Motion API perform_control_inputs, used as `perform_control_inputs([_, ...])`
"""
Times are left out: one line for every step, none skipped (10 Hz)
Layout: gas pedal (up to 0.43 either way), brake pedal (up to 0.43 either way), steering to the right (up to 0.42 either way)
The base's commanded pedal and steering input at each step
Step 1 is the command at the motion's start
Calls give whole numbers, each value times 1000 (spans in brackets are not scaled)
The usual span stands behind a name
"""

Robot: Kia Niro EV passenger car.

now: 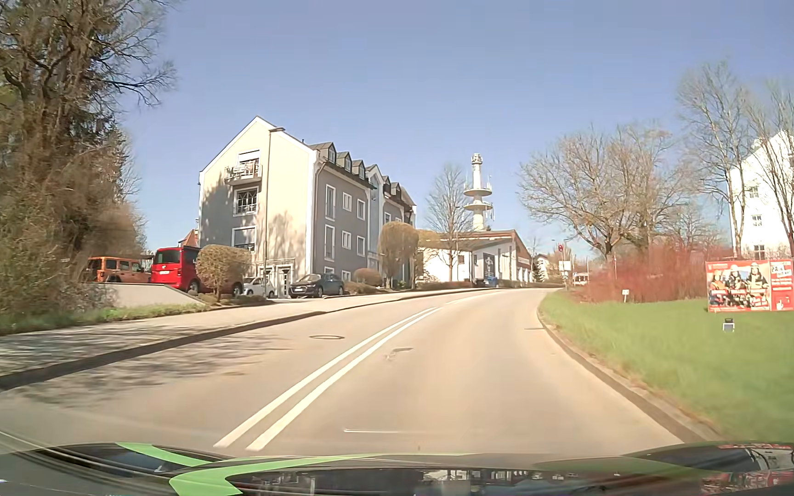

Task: Follow the waypoints while adhering to traffic rules and regulations

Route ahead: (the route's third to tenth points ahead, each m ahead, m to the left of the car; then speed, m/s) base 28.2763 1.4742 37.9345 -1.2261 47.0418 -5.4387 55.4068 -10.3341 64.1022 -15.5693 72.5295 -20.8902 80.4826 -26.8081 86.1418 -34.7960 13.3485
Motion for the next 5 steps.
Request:
perform_control_inputs([280,0,42])
perform_control_inputs([280,0,42])
perform_control_inputs([280,0,42])
perform_control_inputs([280,0,43])
perform_control_inputs([280,0,45])
